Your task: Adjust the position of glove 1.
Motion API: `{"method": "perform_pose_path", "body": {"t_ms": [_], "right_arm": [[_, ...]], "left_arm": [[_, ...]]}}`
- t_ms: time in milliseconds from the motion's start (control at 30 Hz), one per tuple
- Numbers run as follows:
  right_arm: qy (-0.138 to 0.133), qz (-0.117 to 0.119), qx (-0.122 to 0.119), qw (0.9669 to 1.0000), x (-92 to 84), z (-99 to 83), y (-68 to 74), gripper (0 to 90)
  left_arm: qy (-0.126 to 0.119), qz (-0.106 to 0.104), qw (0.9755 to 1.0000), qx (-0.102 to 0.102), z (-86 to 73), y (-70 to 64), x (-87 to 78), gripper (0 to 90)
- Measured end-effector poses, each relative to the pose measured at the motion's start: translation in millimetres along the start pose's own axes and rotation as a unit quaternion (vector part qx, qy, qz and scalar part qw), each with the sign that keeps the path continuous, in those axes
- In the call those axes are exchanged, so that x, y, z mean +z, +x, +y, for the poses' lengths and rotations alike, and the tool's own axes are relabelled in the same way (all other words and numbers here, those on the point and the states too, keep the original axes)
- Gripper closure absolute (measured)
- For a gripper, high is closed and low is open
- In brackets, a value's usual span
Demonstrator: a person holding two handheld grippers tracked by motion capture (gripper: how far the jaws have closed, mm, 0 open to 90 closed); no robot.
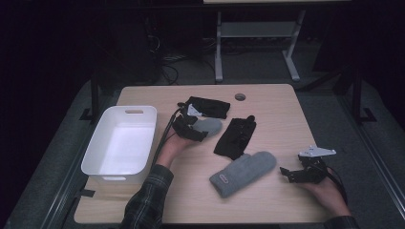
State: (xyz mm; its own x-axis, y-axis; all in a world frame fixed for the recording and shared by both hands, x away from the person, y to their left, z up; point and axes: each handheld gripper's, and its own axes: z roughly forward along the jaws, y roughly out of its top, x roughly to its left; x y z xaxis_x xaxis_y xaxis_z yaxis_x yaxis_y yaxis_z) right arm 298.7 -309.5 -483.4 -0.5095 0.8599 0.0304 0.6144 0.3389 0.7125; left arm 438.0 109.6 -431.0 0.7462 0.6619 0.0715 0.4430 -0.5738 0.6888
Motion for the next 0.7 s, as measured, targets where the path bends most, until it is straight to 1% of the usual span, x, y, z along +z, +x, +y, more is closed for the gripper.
{"method": "perform_pose_path", "body": {"t_ms": [67, 133, 267, 300, 333, 367, 433, 467, 500, 567, 600, 633, 700], "right_arm": [[0.000, 0.000, 0.000, 1.0000, 0.0, 0.0, 0.0, 7.0], [0.000, 0.000, 0.001, 1.0000, 0.0, 0.0, 0.0, 6.9], [0.000, 0.000, 0.001, 1.0000, -0.1, 0.0, 0.0, 7.0], [0.000, 0.000, 0.001, 1.0000, 0.0, 0.0, 0.0, 7.0], [0.000, 0.000, 0.001, 1.0000, 0.0, 0.0, 0.0, 6.9], [0.000, 0.000, 0.001, 1.0000, 0.0, 0.0, 0.0, 7.0], [0.000, 0.000, 0.001, 1.0000, 0.0, 0.0, 0.0, 7.0], [0.000, 0.000, 0.001, 1.0000, 0.0, 0.0, 0.0, 7.0], [0.000, 0.000, 0.001, 1.0000, 0.0, 0.0, 0.0, 6.9], [0.000, 0.000, 0.001, 1.0000, 0.0, 0.0, 0.0, 6.9], [0.000, 0.000, 0.001, 1.0000, 0.0, 0.0, 0.0, 6.9], [0.000, 0.000, 0.001, 1.0000, 0.0, 0.0, 0.0, 6.9], [0.000, 0.000, 0.001, 1.0000, 0.0, 0.0, 0.1, 6.9]], "left_arm": [[0.002, 0.002, 0.9999, -0.010, -2.3, 4.5, 2.5, 23.2], [0.004, -0.002, 0.9997, -0.024, -5.3, 9.1, 5.9, 23.3], [0.019, -0.002, 0.9994, -0.030, -10.0, 12.9, 13.4, 24.6], [0.021, -0.002, 0.9994, -0.028, -10.9, 13.5, 14.6, 25.4], [0.022, -0.004, 0.9993, -0.031, -11.6, 13.3, 15.3, 25.6], [0.025, -0.004, 0.9992, -0.030, -12.1, 13.7, 16.0, 25.9], [0.030, -0.001, 0.9994, -0.020, -12.7, 13.4, 17.2, 29.4], [0.030, -0.002, 0.9993, -0.021, -12.8, 12.6, 17.7, 31.3], [0.036, 0.000, 0.9993, -0.012, -12.9, 12.3, 18.0, 33.5], [0.037, 0.003, 0.9993, -0.004, -14.0, 10.4, 19.3, 37.8], [0.038, 0.005, 0.9993, 0.002, -14.6, 10.0, 19.4, 40.8], [0.037, 0.006, 0.9993, 0.002, -15.3, 9.0, 19.3, 43.5], [0.035, 0.009, 0.9993, 0.011, -16.5, 8.7, 18.6, 52.6]]}}
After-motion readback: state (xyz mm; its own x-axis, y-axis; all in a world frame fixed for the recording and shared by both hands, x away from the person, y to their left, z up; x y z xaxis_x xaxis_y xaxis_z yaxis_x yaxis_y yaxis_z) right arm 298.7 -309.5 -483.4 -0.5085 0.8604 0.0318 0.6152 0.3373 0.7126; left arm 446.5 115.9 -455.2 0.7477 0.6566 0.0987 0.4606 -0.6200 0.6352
